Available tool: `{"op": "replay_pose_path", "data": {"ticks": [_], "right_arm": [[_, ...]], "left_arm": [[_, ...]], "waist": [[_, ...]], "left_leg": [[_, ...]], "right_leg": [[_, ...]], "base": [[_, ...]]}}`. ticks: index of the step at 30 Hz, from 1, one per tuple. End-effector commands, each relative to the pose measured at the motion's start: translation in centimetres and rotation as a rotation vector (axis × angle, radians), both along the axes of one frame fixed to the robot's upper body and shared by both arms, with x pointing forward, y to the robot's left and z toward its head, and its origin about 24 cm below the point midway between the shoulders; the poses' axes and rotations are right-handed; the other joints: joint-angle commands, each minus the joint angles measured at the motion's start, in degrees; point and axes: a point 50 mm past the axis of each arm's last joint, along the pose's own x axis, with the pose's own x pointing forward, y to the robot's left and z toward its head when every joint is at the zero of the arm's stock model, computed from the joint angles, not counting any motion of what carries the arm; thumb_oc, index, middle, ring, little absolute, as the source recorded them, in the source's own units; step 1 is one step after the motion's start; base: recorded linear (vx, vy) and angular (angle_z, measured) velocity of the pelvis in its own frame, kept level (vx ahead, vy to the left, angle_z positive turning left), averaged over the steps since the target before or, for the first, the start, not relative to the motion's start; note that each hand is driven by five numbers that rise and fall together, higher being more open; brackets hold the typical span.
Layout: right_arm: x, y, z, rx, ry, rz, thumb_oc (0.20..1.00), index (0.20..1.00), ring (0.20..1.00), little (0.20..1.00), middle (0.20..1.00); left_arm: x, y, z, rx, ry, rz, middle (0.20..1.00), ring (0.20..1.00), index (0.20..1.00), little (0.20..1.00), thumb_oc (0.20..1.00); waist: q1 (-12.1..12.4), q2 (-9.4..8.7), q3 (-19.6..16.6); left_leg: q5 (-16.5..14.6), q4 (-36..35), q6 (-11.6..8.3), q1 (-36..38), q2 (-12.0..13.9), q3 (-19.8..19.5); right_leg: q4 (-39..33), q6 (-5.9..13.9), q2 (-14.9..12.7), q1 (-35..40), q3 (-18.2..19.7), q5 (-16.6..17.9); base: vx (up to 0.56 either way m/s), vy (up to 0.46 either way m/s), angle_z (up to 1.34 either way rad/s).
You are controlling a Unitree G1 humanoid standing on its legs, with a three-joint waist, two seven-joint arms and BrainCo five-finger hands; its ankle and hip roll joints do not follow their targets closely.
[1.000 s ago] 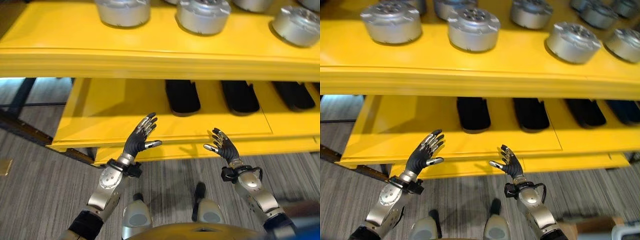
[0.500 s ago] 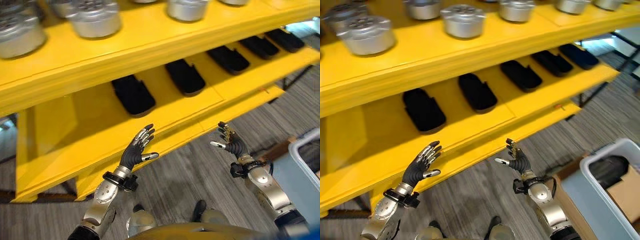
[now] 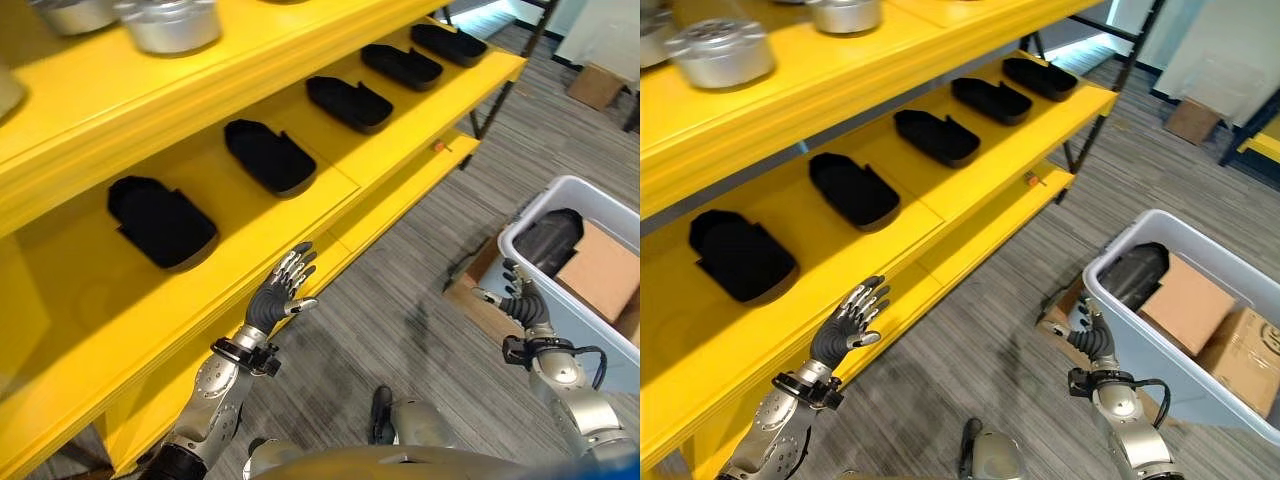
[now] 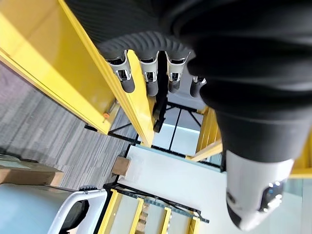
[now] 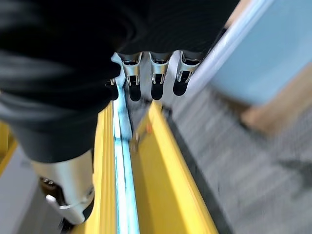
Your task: Move parts from the plastic box to the shelf.
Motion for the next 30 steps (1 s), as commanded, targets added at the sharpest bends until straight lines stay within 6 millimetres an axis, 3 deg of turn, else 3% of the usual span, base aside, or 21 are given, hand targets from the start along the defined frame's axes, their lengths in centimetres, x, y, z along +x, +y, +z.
{"op": "replay_pose_path", "data": {"ticks": [1,3,6,7,8,10,13,14,17,22,28,30], "right_arm": [[2.1,-0.1,3.8,-0.005,-0.226,-0.021,1.000,1.000,1.000,1.000,1.000],[2.2,-0.1,4.1,-0.021,-0.238,-0.017,1.000,1.000,1.000,1.000,1.000],[2.1,-0.4,4.2,-0.037,-0.235,0.008,1.000,1.000,1.000,1.000,1.000],[2.0,-0.5,4.3,-0.040,-0.235,0.023,1.000,1.000,1.000,1.000,1.000],[2.0,-0.8,4.6,-0.051,-0.233,0.038,1.000,1.000,1.000,1.000,1.000],[2.0,-1.0,4.7,-0.048,-0.231,0.031,1.000,1.000,1.000,1.000,1.000],[1.9,-1.0,4.6,-0.035,-0.222,0.017,1.000,1.000,1.000,1.000,1.000],[1.6,-0.5,3.9,-0.021,-0.201,0.006,1.000,1.000,1.000,1.000,1.000],[1.0,0.7,2.7,0.012,-0.158,-0.009,1.000,1.000,1.000,1.000,1.000],[0.8,2.3,2.3,0.039,-0.139,0.053,1.000,1.000,1.000,1.000,1.000],[1.2,3.5,1.6,0.105,-0.087,0.114,1.000,1.000,1.000,1.000,1.000],[1.7,4.5,1.0,0.134,-0.046,0.157,1.000,1.000,1.000,1.000,1.000]], "left_arm": [[0.6,0.5,2.9,-0.039,-0.162,0.077,1.000,1.000,1.000,1.000,1.000],[0.7,0.4,3.1,-0.039,-0.170,0.089,1.000,1.000,1.000,1.000,1.000],[0.6,0.7,3.0,-0.029,-0.163,0.134,1.000,1.000,1.000,1.000,1.000],[0.5,0.9,3.0,-0.034,-0.157,0.155,1.000,1.000,1.000,1.000,1.000],[0.4,0.9,3.1,-0.038,-0.152,0.165,1.000,1.000,1.000,1.000,1.000],[0.4,0.9,3.3,-0.020,-0.156,0.145,1.000,1.000,1.000,1.000,1.000],[0.4,1.0,3.3,-0.022,-0.142,0.134,1.000,1.000,1.000,1.000,1.000],[0.4,1.2,3.1,-0.009,-0.128,0.126,1.000,1.000,1.000,1.000,1.000],[0.3,1.4,2.9,0.049,-0.123,0.133,1.000,1.000,1.000,1.000,1.000],[-0.2,1.9,2.6,0.152,-0.118,0.180,1.000,1.000,1.000,1.000,1.000],[-0.6,1.9,1.6,0.255,-0.097,0.141,1.000,1.000,1.000,1.000,1.000],[-0.4,1.8,0.9,0.307,-0.085,0.142,1.000,1.000,1.000,1.000,1.000]], "waist": [[-0.9,-0.93,1.9],[-0.9,-0.96,1.9],[-0.3,-1.31,1.5],[0.4,-1.46,1.3],[1.2,-1.79,1.1],[1.6,-1.87,0.6],[1.3,-1.63,0.0],[1.2,-1.11,-0.9],[1.3,0.22,-1.1],[2.9,0.59,-1.3],[3.1,-0.15,-3.2],[3.7,-0.47,-3.2]], "left_leg": [[2.0,-1.6,-3.11,-4.5,-0.1,0.0],[2.6,-0.3,-3.57,-4.4,0.2,-2.3],[1.3,0.8,-2.99,-4.5,-2.1,-9.6],[0.8,1.4,-1.38,-5.6,-4.2,-13.1],[-2.4,2.7,0.29,-6.5,-8.5,-17.5],[-5.3,3.2,2.23,-7.4,-12.7,-19.2],[-7.8,2.2,3.25,-6.7,-15.1,-18.4],[-10.2,-1.2,4.52,-5.9,-18.2,-18.7],[-8.6,-7.1,5.63,-5.0,-21.3,-20.0],[-7.9,-10.2,7.24,-4.6,-23.2,-26.2],[-8.4,-11.5,7.60,-2.7,-22.9,-22.2],[-8.4,-11.7,7.42,-2.0,-21.9,-17.8]], "right_leg": [[-10.3,5.36,-2.7,8.3,-3.4,7.4],[-9.9,4.72,-1.9,7.9,-2.0,7.0],[-10.8,4.37,-0.8,7.9,1.7,7.4],[-12.1,3.86,-0.3,7.5,3.4,9.1],[-13.6,4.02,-0.1,8.1,6.4,10.1],[-15.3,4.27,0.2,8.8,8.8,11.2],[-16.2,4.85,0.2,9.2,9.4,11.8],[-16.6,5.79,0.3,9.2,10.2,12.4],[-16.7,6.77,1.6,9.1,11.2,12.8],[-15.8,6.58,3.2,9.1,15.0,11.8],[-15.3,6.87,3.2,10.1,13.1,10.9],[-12.0,7.96,1.4,9.6,7.9,11.2]], "base": [[0.04,-0.249,-0.61],[0.07,-0.197,-0.77],[0.08,-0.120,-0.72],[0.09,-0.147,-0.82],[0.09,-0.145,-0.81],[0.11,-0.096,-1.12],[0.08,-0.013,-0.65],[0.15,0.032,0.36],[0.14,0.049,0.03],[0.10,0.106,-0.34],[0.05,0.192,-0.54],[-0.04,0.144,-0.30]]}}
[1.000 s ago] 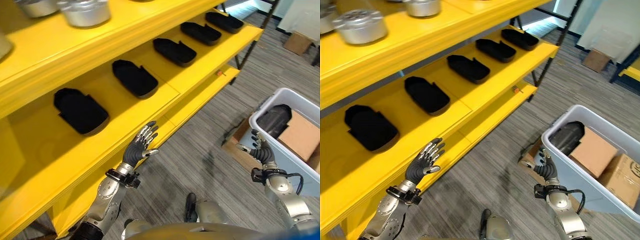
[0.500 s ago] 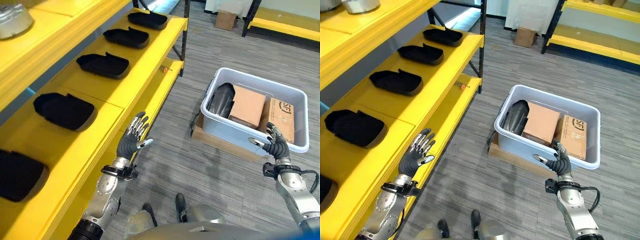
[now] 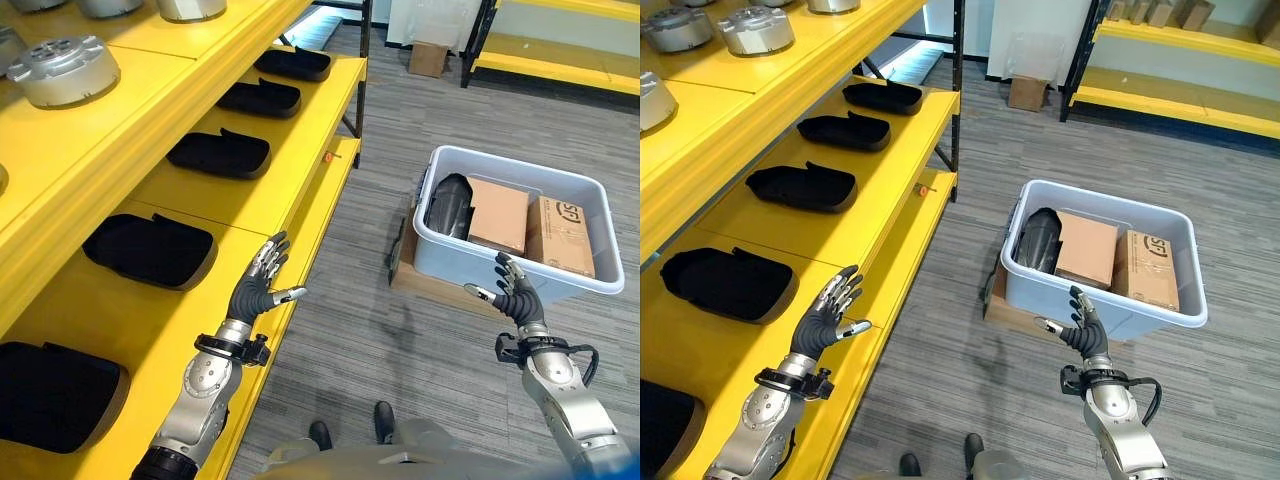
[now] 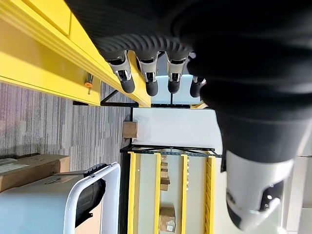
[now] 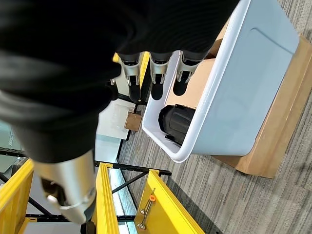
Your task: Move parts from the plastic box to the shelf.
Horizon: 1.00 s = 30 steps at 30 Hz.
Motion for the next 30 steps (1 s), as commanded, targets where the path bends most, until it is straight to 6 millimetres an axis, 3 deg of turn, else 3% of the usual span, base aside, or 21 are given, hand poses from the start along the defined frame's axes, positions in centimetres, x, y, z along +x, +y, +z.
{"op": "replay_pose_path", "data": {"ticks": [1,6,9,10,11,12,17,22,26,27,30], "right_arm": [[1.5,1.6,0.7,0.052,-0.038,0.089,1.000,1.000,1.000,1.000,1.000],[2.0,2.9,1.4,0.082,-0.087,0.131,1.000,1.000,1.000,1.000,1.000],[2.5,4.2,1.5,0.088,-0.094,0.161,1.000,1.000,1.000,1.000,1.000],[2.6,4.7,1.4,0.071,-0.100,0.197,1.000,1.000,1.000,1.000,1.000],[2.7,5.0,1.4,0.049,-0.094,0.236,1.000,1.000,1.000,1.000,1.000],[2.7,5.1,1.4,0.035,-0.093,0.252,1.000,1.000,1.000,1.000,1.000],[2.6,4.6,1.7,0.027,-0.084,0.237,1.000,1.000,1.000,1.000,1.000],[2.5,2.9,2.1,-0.043,-0.087,0.179,1.000,1.000,1.000,1.000,1.000],[2.2,0.9,2.3,-0.093,-0.076,0.103,1.000,1.000,1.000,1.000,1.000],[2.3,-0.6,2.8,-0.122,-0.078,0.045,1.000,1.000,1.000,1.000,1.000],[2.6,-1.7,3.1,-0.147,-0.079,0.003,1.000,1.000,1.000,1.000,1.000]], "left_arm": [[-0.1,0.1,-0.2,0.098,-0.030,-0.007,1.000,1.000,1.000,1.000,1.000],[0.7,-1.0,0.3,0.101,-0.055,-0.078,1.000,1.000,1.000,1.000,1.000],[1.5,-2.1,0.7,0.105,-0.073,-0.105,1.000,1.000,1.000,1.000,1.000],[1.8,-2.4,0.8,0.101,-0.079,-0.112,1.000,1.000,1.000,1.000,1.000],[1.8,-2.2,0.9,0.099,-0.077,-0.110,1.000,1.000,1.000,1.000,1.000],[1.8,-2.1,0.9,0.100,-0.072,-0.107,1.000,1.000,1.000,1.000,1.000],[1.7,-1.7,0.8,0.123,-0.054,-0.113,1.000,1.000,1.000,1.000,1.000],[0.9,-0.4,0.6,0.155,-0.028,-0.072,1.000,1.000,1.000,1.000,1.000],[-0.1,1.1,0.0,0.155,0.023,-0.028,1.000,1.000,1.000,1.000,1.000],[-0.7,1.7,-0.4,0.141,0.050,-0.012,1.000,1.000,1.000,1.000,1.000],[-0.8,2.1,-0.3,0.124,0.047,0.021,1.000,1.000,1.000,1.000,1.000]], "waist": [[1.1,-1.40,-2.2],[1.9,-2.18,-1.7],[1.7,-2.65,-1.6],[1.8,-2.99,-1.5],[2.3,-3.08,-1.5],[2.7,-3.22,-1.2],[3.1,-3.52,-1.0],[3.1,-3.56,-0.8],[3.2,-2.96,-1.6],[3.0,-2.77,-2.1],[2.9,-2.66,-2.3]], "left_leg": [[1.9,0.6,-1.49,-2.7,0.5,4.7],[1.5,1.0,-1.12,-1.6,1.6,7.7],[0.7,2.5,-1.66,-0.9,3.1,9.3],[0.0,3.5,-2.47,-0.7,4.3,9.2],[-1.5,4.1,-3.38,0.0,5.3,9.2],[-1.8,4.6,-3.73,0.0,6.1,9.9],[-2.0,6.1,-4.38,-1.0,8.2,9.5],[1.0,5.3,-5.11,-1.2,9.8,10.5],[2.7,3.8,-6.21,-0.4,11.0,9.6],[3.1,3.6,-6.70,-0.1,11.9,8.9],[3.0,4.3,-7.14,0.1,12.8,8.3]], "right_leg": [[4.6,5.73,-3.6,0.6,-12.8,3.6],[4.1,9.19,-9.5,0.3,-16.4,7.9],[1.1,10.99,-14.9,0.2,-15.9,13.4],[-1.6,12.21,-18.2,-0.7,-15.0,18.0],[-2.4,13.41,-20.2,-1.3,-15.8,20.4],[-2.8,13.41,-21.1,-1.7,-16.9,21.7],[-4.4,13.41,-20.6,-0.9,-17.2,21.1],[-4.5,12.82,-19.8,0.8,-18.5,17.8],[-4.6,11.79,-17.2,2.8,-18.4,12.3],[-3.4,10.54,-15.3,3.8,-17.7,8.8],[-1.5,8.70,-13.7,4.5,-17.5,6.0]], "base": [[-0.04,0.038,-0.50],[-0.03,-0.040,-0.68],[0.01,-0.144,-0.28],[0.12,-0.301,-0.33],[0.13,-0.336,-0.38],[0.10,-0.274,-0.15],[0.06,-0.232,-0.23],[0.09,-0.238,0.18],[0.14,-0.255,0.05],[0.24,-0.340,0.26],[0.22,-0.317,0.04]]}}
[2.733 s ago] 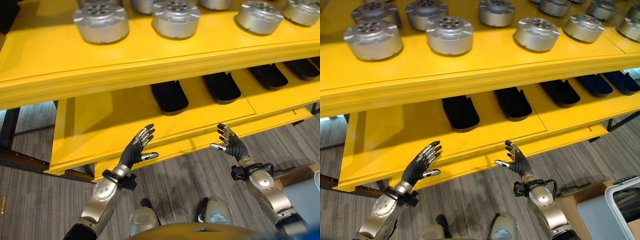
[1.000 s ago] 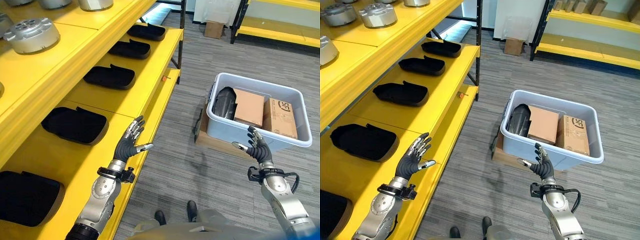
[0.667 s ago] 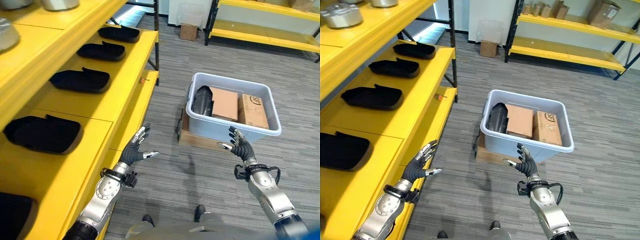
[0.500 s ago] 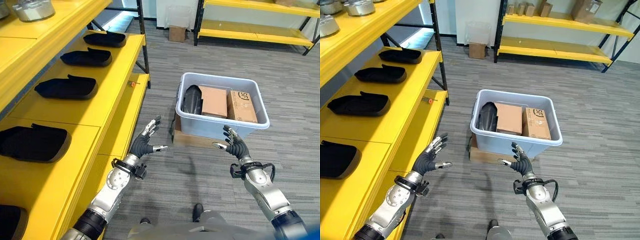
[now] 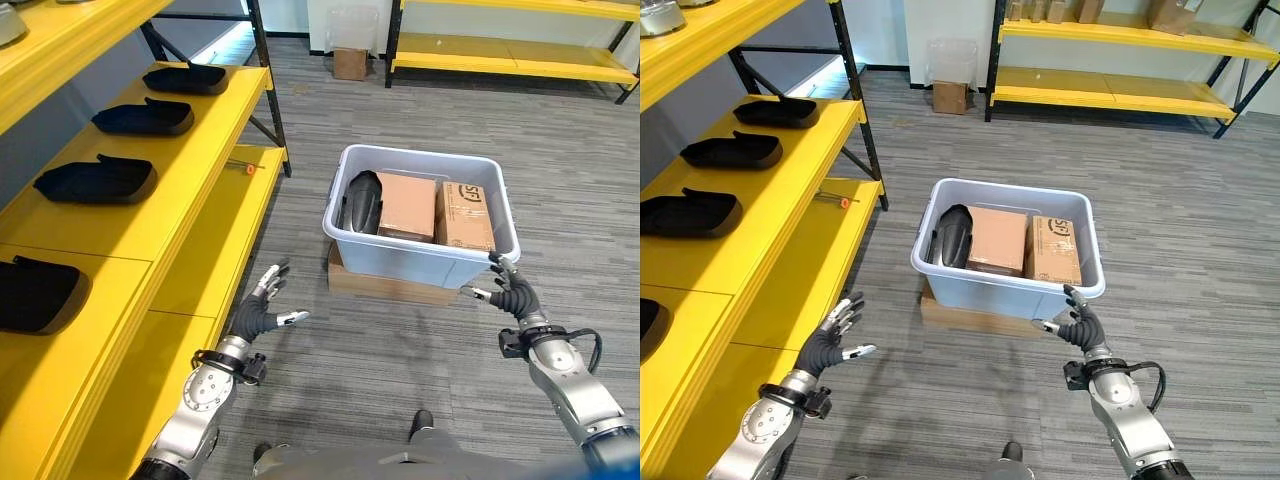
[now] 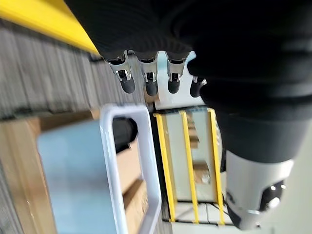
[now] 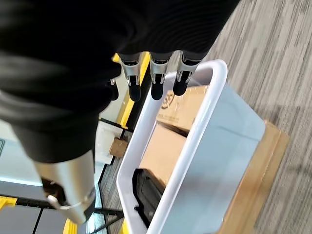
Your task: Move parts from the plastic box to the shelf.
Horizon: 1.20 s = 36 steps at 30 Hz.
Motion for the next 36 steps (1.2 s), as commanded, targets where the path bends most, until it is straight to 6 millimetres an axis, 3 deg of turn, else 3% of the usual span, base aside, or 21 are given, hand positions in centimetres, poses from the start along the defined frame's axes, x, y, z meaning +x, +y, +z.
{"op": "replay_pose_path", "data": {"ticks": [1,3,5,8,10,12,14,16,17,18,20,21,22,24,26,29,36], "right_arm": [[1.7,0.2,2.5,-0.010,-0.136,-0.015,1.000,1.000,1.000,1.000,1.000],[2.4,-0.2,3.2,-0.058,-0.164,-0.020,1.000,1.000,1.000,1.000,1.000],[2.7,-0.2,3.6,-0.082,-0.182,-0.013,1.000,1.000,1.000,1.000,1.000],[3.3,0.3,4.2,-0.118,-0.216,0.043,1.000,1.000,1.000,1.000,1.000],[3.3,0.5,4.2,-0.099,-0.206,0.073,1.000,1.000,1.000,1.000,1.000],[3.3,1.4,4.0,-0.070,-0.201,0.120,1.000,1.000,1.000,1.000,1.000],[3.5,3.7,3.6,-0.003,-0.216,0.201,1.000,1.000,1.000,1.000,1.000],[3.4,4.3,3.4,0.012,-0.216,0.213,1.000,1.000,1.000,1.000,1.000],[3.4,5.0,2.9,0.049,-0.202,0.227,1.000,1.000,1.000,1.000,1.000],[3.2,6.1,2.2,0.089,-0.183,0.253,1.000,1.000,1.000,1.000,1.000],[2.6,7.6,1.5,0.100,-0.141,0.329,1.000,1.000,1.000,1.000,1.000],[2.6,7.6,1.5,0.098,-0.140,0.329,1.000,1.000,1.000,1.000,1.000],[2.2,7.7,1.1,0.078,-0.127,0.333,1.000,1.000,1.000,1.000,1.000],[2.1,7.5,0.9,0.058,-0.124,0.336,1.000,1.000,1.000,1.000,1.000],[2.2,7.3,1.0,0.039,-0.124,0.367,1.000,1.000,1.000,1.000,1.000],[2.0,7.0,1.1,0.062,-0.124,0.356,1.000,1.000,1.000,1.000,1.000],[1.5,7.8,0.6,0.098,-0.109,0.375,1.000,1.000,1.000,1.000,1.000]], "left_arm": [[0.9,0.3,2.4,0.004,-0.120,-0.025,1.000,1.000,1.000,1.000,1.000],[1.6,0.1,3.0,-0.039,-0.151,-0.018,1.000,1.000,1.000,1.000,1.000],[1.9,-0.1,3.3,-0.044,-0.166,-0.022,1.000,1.000,1.000,1.000,1.000],[2.7,-0.6,3.7,-0.090,-0.188,-0.007,1.000,1.000,1.000,1.000,1.000],[3.0,-0.6,3.7,-0.103,-0.191,0.005,1.000,1.000,1.000,1.000,1.000],[3.3,-0.9,3.6,-0.106,-0.187,0.021,1.000,1.000,1.000,1.000,1.000],[3.7,-1.6,3.0,-0.084,-0.167,0.018,1.000,1.000,1.000,1.000,1.000],[3.7,-1.8,2.9,-0.086,-0.166,0.024,1.000,1.000,1.000,1.000,1.000],[3.6,-2.0,2.8,-0.089,-0.166,0.035,1.000,1.000,1.000,1.000,1.000],[3.5,-1.8,3.1,-0.091,-0.167,0.043,1.000,1.000,1.000,1.000,1.000],[3.7,-1.9,3.0,-0.084,-0.161,0.026,1.000,1.000,1.000,1.000,1.000],[3.7,-1.9,3.0,-0.085,-0.160,0.025,1.000,1.000,1.000,1.000,1.000],[3.6,-1.9,2.9,-0.088,-0.153,0.016,1.000,1.000,1.000,1.000,1.000],[3.4,-1.7,2.7,-0.091,-0.144,0.016,1.000,1.000,1.000,1.000,1.000],[3.1,-1.0,2.4,-0.094,-0.131,0.038,1.000,1.000,1.000,1.000,1.000],[2.9,-0.8,1.9,-0.089,-0.111,0.031,1.000,1.000,1.000,1.000,1.000],[2.4,-0.4,1.4,-0.039,-0.107,0.008,1.000,1.000,1.000,1.000,1.000]], "waist": [[1.4,-3.57,-1.4],[1.1,-3.32,-0.8],[1.0,-3.03,-0.4],[0.3,-2.44,0.4],[-0.1,-2.25,0.9],[-0.5,-2.12,1.3],[-1.4,-2.61,1.7],[-1.2,-2.45,1.6],[-0.3,-1.95,1.8],[0.5,-1.32,2.3],[0.4,-0.01,2.6],[0.3,-0.11,2.8],[1.0,0.41,2.9],[1.9,0.63,3.1],[2.8,0.31,2.9],[2.2,-0.32,2.1],[2.7,-1.39,0.3]], "left_leg": [[-1.6,2.3,4.63,-1.8,-4.1,-2.7],[-1.9,5.0,4.36,-2.8,-2.6,-4.4],[-1.4,6.7,4.09,-3.5,-1.6,-5.1],[2.0,12.1,3.00,-5.8,1.1,-4.9],[2.5,14.2,2.63,-6.6,1.8,-4.6],[4.8,17.3,1.63,-7.9,3.3,-3.8],[9.4,24.4,-0.60,-10.4,7.0,-0.3],[8.1,24.2,0.02,-10.4,5.5,-1.7],[5.9,23.2,1.65,-12.1,0.8,-6.1],[4.4,20.2,3.13,-14.0,-3.8,-6.8],[6.0,11.9,2.97,-15.2,-5.5,-2.8],[5.9,11.4,2.96,-14.8,-5.7,-2.7],[8.2,8.3,2.58,-16.8,-6.1,-4.8],[10.0,7.0,2.39,-19.0,-6.1,-7.9],[7.6,5.9,3.05,-19.2,-7.2,-10.6],[4.2,5.0,4.72,-15.7,-8.2,-8.3],[0.1,2.4,7.58,-10.3,-11.3,-9.3]], "right_leg": [[6.7,-0.04,-1.5,-0.9,3.0,-3.2],[9.5,-2.23,0.0,-1.7,4.0,-5.5],[10.7,-3.17,0.8,-2.2,4.3,-6.5],[12.1,-5.54,3.1,-2.9,4.2,-8.4],[12.6,-6.12,3.7,-2.8,4.0,-9.1],[12.1,-7.15,4.8,-2.5,3.7,-9.4],[9.0,-8.54,6.4,-0.9,1.7,-9.0],[9.2,-8.44,6.3,-1.6,2.0,-8.9],[9.4,-8.22,6.4,-2.2,4.0,-8.8],[8.1,-7.93,7.1,-1.6,6.0,-8.5],[6.8,-7.14,7.4,0.2,5.3,-8.4],[6.9,-6.99,7.2,0.5,5.2,-8.6],[6.8,-6.70,7.2,1.1,5.6,-8.6],[6.9,-6.77,7.4,1.3,7.1,-8.5],[7.4,-6.49,7.1,1.6,8.2,-9.5],[7.9,-6.09,6.5,1.6,7.4,-9.7],[10.2,-4.81,5.9,0.1,6.6,-10.1]], "base": [[0.17,-0.269,-0.03],[0.21,-0.378,-0.13],[0.15,-0.291,-0.23],[0.13,-0.271,-0.21],[0.10,-0.203,-0.05],[0.12,-0.319,-0.12],[0.17,-0.431,0.01],[0.08,-0.106,0.13],[0.16,-0.007,-0.16],[0.21,0.016,-0.41],[0.25,0.110,-0.48],[0.27,0.173,-0.17],[0.19,0.126,0.08],[0.23,0.148,-0.02],[0.23,0.179,-0.52],[0.21,0.189,-0.79],[0.21,0.208,0.03]]}}
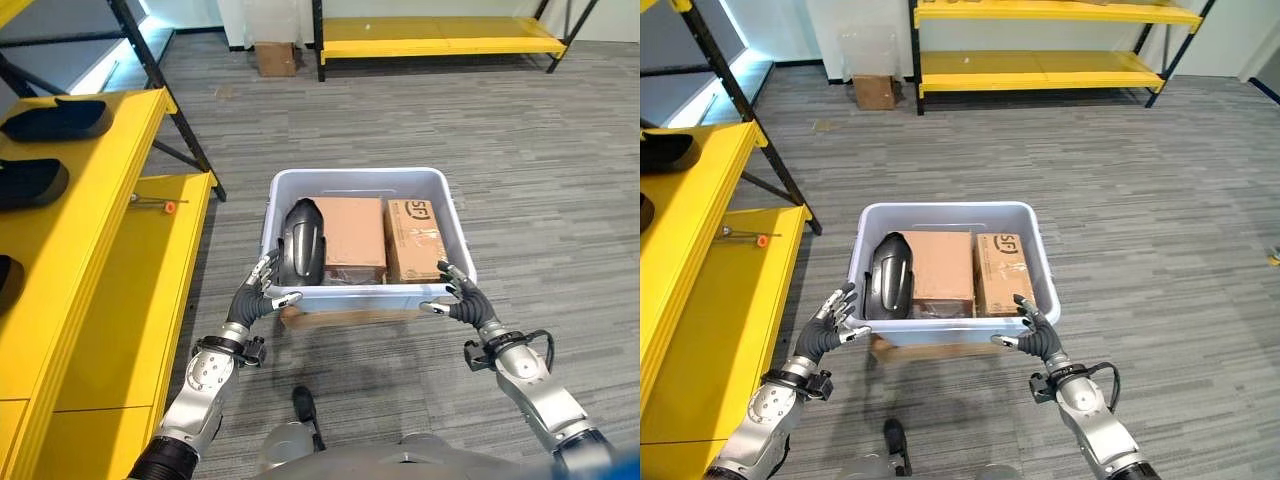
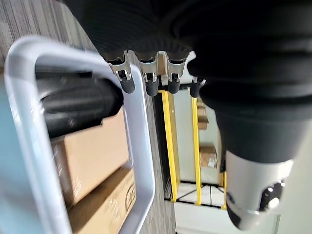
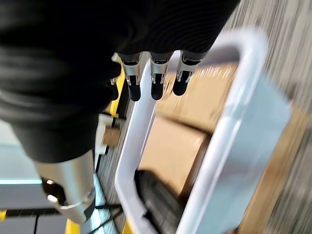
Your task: Move parts from the plastic box to the shelf.
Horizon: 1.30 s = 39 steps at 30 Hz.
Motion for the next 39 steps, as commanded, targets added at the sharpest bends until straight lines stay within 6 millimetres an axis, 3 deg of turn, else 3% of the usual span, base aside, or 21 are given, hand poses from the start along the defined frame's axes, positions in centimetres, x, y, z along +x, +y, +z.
{"op": "replay_pose_path", "data": {"ticks": [1,5,9,11,12,18,20,22,26,29,39], "right_arm": [[1.9,0.2,2.8,-0.001,-0.154,0.029,1.000,1.000,1.000,1.000,1.000],[2.4,0.7,3.5,0.004,-0.184,0.032,1.000,1.000,1.000,1.000,1.000],[2.8,0.6,4.0,0.012,-0.210,0.003,1.000,1.000,1.000,1.000,1.000],[2.8,0.5,3.9,0.024,-0.207,-0.018,1.000,1.000,1.000,1.000,1.000],[2.7,0.5,3.8,0.023,-0.206,-0.012,1.000,1.000,1.000,1.000,1.000],[2.3,0.5,3.5,0.043,-0.170,0.003,1.000,1.000,1.000,1.000,1.000],[2.1,0.7,3.4,0.047,-0.164,0.019,1.000,1.000,1.000,1.000,1.000],[1.8,0.5,2.8,0.042,-0.126,0.004,1.000,1.000,1.000,1.000,1.000],[2.0,0.7,2.7,0.034,-0.118,0.011,1.000,1.000,1.000,1.000,1.000],[2.3,0.2,3.3,0.008,-0.160,-0.014,1.000,1.000,1.000,1.000,1.000],[3.0,-2.2,6.1,-0.037,-0.351,-0.193,1.000,1.000,1.000,1.000,1.000]], "left_arm": [[-0.5,0.2,1.5,0.025,-0.107,-0.021,1.000,1.000,1.000,1.000,1.000],[-0.4,0.6,1.6,0.027,-0.112,-0.025,1.000,1.000,1.000,1.000,1.000],[-0.2,0.8,1.9,0.034,-0.116,-0.046,1.000,1.000,1.000,1.000,1.000],[-0.2,0.7,1.8,0.053,-0.116,-0.057,1.000,1.000,1.000,1.000,1.000],[-0.3,0.9,1.9,0.046,-0.118,-0.046,1.000,1.000,1.000,1.000,1.000],[0.2,1.0,2.7,0.048,-0.144,-0.030,1.000,1.000,1.000,1.000,1.000],[0.2,1.0,2.8,0.061,-0.149,-0.033,1.000,1.000,1.000,1.000,1.000],[0.3,0.5,2.9,0.068,-0.153,-0.063,1.000,1.000,1.000,1.000,1.000],[0.1,0.4,2.7,0.026,-0.134,-0.054,1.000,1.000,1.000,1.000,1.000],[-0.4,0.6,2.3,0.005,-0.108,0.054,1.000,1.000,1.000,1.000,1.000],[1.0,1.2,2.2,0.015,-0.102,0.311,1.000,1.000,1.000,1.000,1.000]], "waist": [[1.7,-0.08,-1.7],[2.3,-0.60,-1.8],[2.6,-0.95,-1.8],[2.5,-0.93,-1.3],[2.8,-1.15,-1.3],[1.7,-2.84,-0.4],[1.6,-3.46,-0.2],[2.0,-3.47,-0.2],[2.9,-2.90,-0.3],[3.1,-2.07,-1.1],[1.4,-1.61,-2.0]], "left_leg": [[-3.5,5.1,-6.26,-1.2,3.7,-1.5],[-5.0,5.7,-4.34,-0.6,2.6,-1.1],[-6.6,5.4,-1.97,0.4,1.1,-0.8],[-7.4,5.3,-1.15,1.2,0.5,-1.9],[-7.8,5.5,-1.38,1.5,0.7,-1.7],[-9.7,7.0,-2.97,2.9,1.8,-2.0],[-11.0,8.3,-3.45,3.1,2.3,-2.0],[-10.9,10.6,-4.45,1.6,4.0,-2.3],[-9.1,9.7,-5.89,2.1,5.7,-2.2],[-6.8,7.0,-7.41,3.7,7.3,-2.5],[-4.5,4.1,-9.27,3.9,9.1,-3.1]], "right_leg": [[-1.1,-2.00,3.6,-3.8,-1.3,6.4],[5.2,-1.12,2.9,-5.6,-1.7,6.2],[17.9,1.74,1.7,-10.7,-1.8,9.4],[25.1,2.93,0.1,-15.3,-0.6,13.3],[22.1,3.12,-2.4,-15.3,-1.0,14.6],[4.4,5.71,-7.5,-15.2,2.3,22.6],[1.5,6.63,-8.9,-15.5,3.7,24.9],[-1.8,6.20,-8.5,-12.5,2.6,21.1],[-2.6,5.45,-7.2,-10.2,-0.3,17.8],[-3.4,3.85,-5.1,-7.2,-2.4,13.9],[-5.0,1.05,-1.4,-5.6,-2.1,11.6]], "base": [[0.12,0.225,0.09],[0.09,0.233,-0.06],[0.04,0.186,-0.02],[0.08,0.146,-0.03],[0.08,0.027,-0.08],[0.08,-0.153,-0.10],[0.10,-0.295,0.20],[0.07,-0.377,0.66],[0.05,-0.198,0.20],[0.14,-0.157,-0.15],[0.13,-0.063,-0.07]]}}
